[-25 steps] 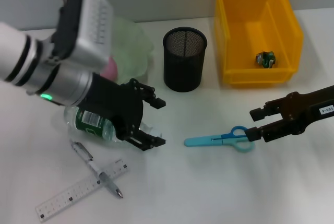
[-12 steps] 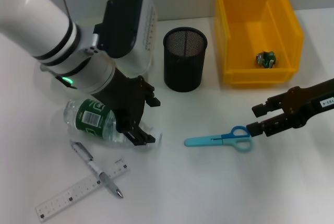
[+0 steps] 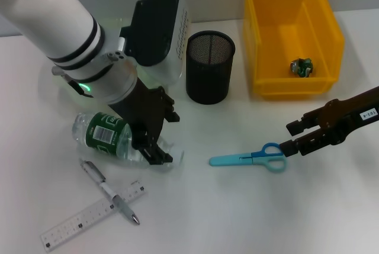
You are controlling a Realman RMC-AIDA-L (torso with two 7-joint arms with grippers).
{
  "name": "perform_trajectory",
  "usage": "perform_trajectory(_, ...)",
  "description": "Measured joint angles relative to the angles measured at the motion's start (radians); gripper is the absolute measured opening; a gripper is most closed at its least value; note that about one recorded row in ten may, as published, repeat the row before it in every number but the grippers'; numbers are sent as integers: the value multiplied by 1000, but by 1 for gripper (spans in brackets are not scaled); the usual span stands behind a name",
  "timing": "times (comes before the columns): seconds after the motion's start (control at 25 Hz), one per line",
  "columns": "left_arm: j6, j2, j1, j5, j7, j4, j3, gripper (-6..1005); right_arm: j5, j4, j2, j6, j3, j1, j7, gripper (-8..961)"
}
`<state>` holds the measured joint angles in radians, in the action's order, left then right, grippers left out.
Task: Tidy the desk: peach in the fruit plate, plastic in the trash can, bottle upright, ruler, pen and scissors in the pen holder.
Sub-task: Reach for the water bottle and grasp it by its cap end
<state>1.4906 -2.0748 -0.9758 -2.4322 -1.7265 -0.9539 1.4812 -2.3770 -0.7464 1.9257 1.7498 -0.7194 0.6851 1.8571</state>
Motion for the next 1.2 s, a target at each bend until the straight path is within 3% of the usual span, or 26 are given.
perform_trajectory(0.36,-9,2,-19,-3,-27,31,28,811,-14,-17,-2,9,-70,20,31,763)
perform_trajectory(0.8,-43,-4,-70,-3,-39,99,49,785,-26,-19,-1,11,-74,15,24,763)
perform_trajectory(1.2,-70,-5,-72,8,-25,128,77,759,-31,-11,1,5,-77,15,20,763)
